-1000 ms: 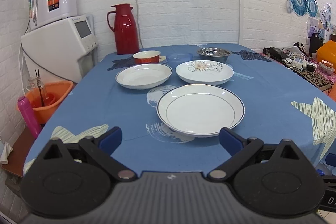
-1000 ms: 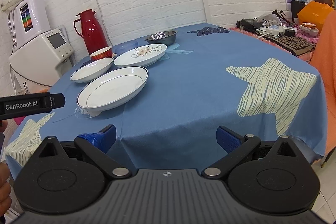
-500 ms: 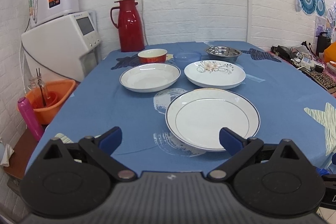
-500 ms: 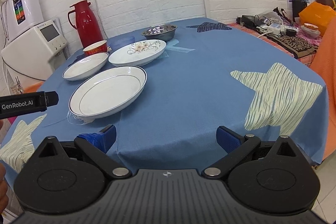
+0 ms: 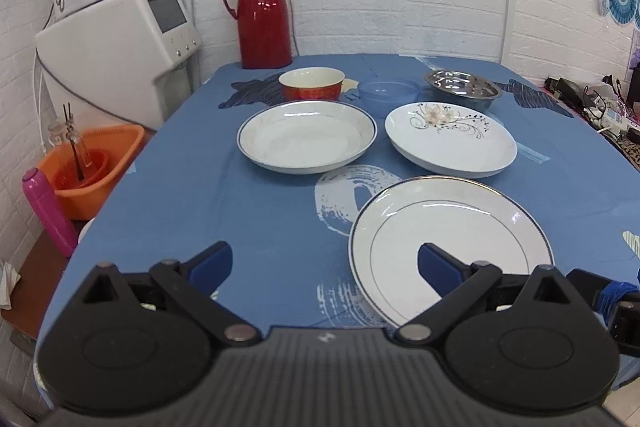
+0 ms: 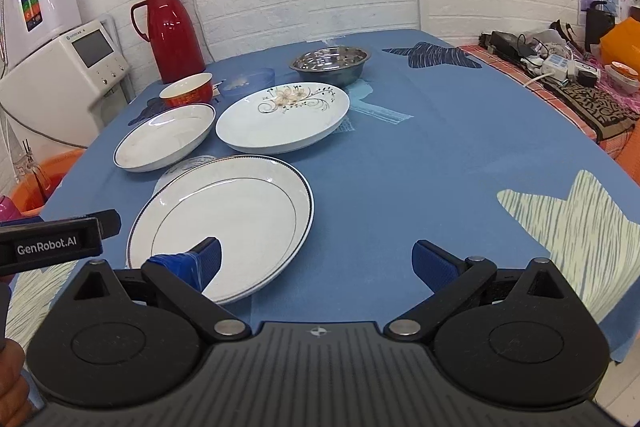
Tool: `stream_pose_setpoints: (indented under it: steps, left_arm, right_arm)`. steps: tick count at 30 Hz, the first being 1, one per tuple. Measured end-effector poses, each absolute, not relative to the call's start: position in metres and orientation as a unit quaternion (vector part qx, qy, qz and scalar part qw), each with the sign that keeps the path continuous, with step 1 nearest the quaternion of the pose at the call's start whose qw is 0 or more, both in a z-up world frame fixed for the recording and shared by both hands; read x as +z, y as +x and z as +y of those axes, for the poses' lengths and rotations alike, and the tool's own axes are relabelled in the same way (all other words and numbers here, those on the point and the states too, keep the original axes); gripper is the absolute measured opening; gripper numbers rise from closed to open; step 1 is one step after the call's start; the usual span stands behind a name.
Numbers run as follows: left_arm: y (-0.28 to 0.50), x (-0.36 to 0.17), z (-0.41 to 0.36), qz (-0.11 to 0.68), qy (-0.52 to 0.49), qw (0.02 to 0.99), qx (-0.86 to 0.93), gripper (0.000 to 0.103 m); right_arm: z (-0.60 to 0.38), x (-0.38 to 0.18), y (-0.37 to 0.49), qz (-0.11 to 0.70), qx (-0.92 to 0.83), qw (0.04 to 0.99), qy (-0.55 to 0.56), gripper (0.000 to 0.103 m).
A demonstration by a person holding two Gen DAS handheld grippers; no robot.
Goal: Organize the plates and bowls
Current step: 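Move both grippers toward the large gold-rimmed white plate, then close both grippers on the rim of the gold-rimmed white plate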
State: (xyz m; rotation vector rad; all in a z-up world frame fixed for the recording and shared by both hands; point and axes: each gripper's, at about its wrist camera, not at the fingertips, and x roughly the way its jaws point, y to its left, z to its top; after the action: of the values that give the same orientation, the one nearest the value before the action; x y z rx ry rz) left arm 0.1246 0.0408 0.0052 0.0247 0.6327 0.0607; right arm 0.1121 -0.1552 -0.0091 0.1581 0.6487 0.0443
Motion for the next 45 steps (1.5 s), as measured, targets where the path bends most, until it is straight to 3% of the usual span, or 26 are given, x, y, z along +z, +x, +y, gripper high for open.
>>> stream_pose_setpoints:
  steps: [20, 28, 33, 35, 36, 37, 38, 39, 43, 45]
  left_arm:
    - [0.188, -0.033, 0.059, 0.420, -0.003, 0.907, -0.014, 0.098]
    - [0.196, -0.040, 0.060, 0.433, 0.006, 0.901, -0.026, 0.098]
    - [0.197, -0.043, 0.055, 0.431, 0.001, 0.901, -0.039, 0.096]
    - [0.196, -0.043, 0.054, 0.429, -0.001, 0.902, -0.042, 0.092]
    - [0.194, -0.042, 0.055, 0.424, -0.007, 0.904, -0.046, 0.079]
    - [0.192, -0.040, 0.055, 0.416, -0.009, 0.908, -0.049, 0.074]
    - [0.192, -0.038, 0.055, 0.413, -0.013, 0.909, -0.059, 0.059]
    - [0.191, -0.036, 0.055, 0.414, -0.020, 0.907, -0.075, 0.045]
    - [0.191, -0.036, 0.047, 0.411, -0.012, 0.908, -0.083, 0.039]
    - [0.193, -0.035, 0.047, 0.416, -0.025, 0.904, -0.094, 0.025]
  right_arm:
    - [-0.129, -0.045, 0.213, 0.431, 0.027, 0.902, 0.030, 0.091]
    - [-0.137, -0.053, 0.205, 0.378, 0.080, 0.922, 0.007, 0.091]
    - [-0.143, -0.048, 0.213, 0.398, 0.105, 0.911, -0.007, 0.090]
    - [-0.143, -0.047, 0.213, 0.398, 0.116, 0.910, -0.012, 0.087]
    - [-0.144, -0.046, 0.212, 0.395, 0.121, 0.911, -0.013, 0.082]
    - [-0.145, -0.046, 0.209, 0.389, 0.128, 0.912, -0.012, 0.064]
    - [-0.146, -0.044, 0.207, 0.379, 0.134, 0.916, -0.009, 0.043]
    - [-0.149, -0.041, 0.208, 0.378, 0.145, 0.914, 0.010, 0.012]
    - [-0.143, -0.039, 0.211, 0.388, 0.147, 0.910, 0.004, 0.011]
    - [-0.144, -0.039, 0.211, 0.391, 0.146, 0.909, 0.010, 0.011]
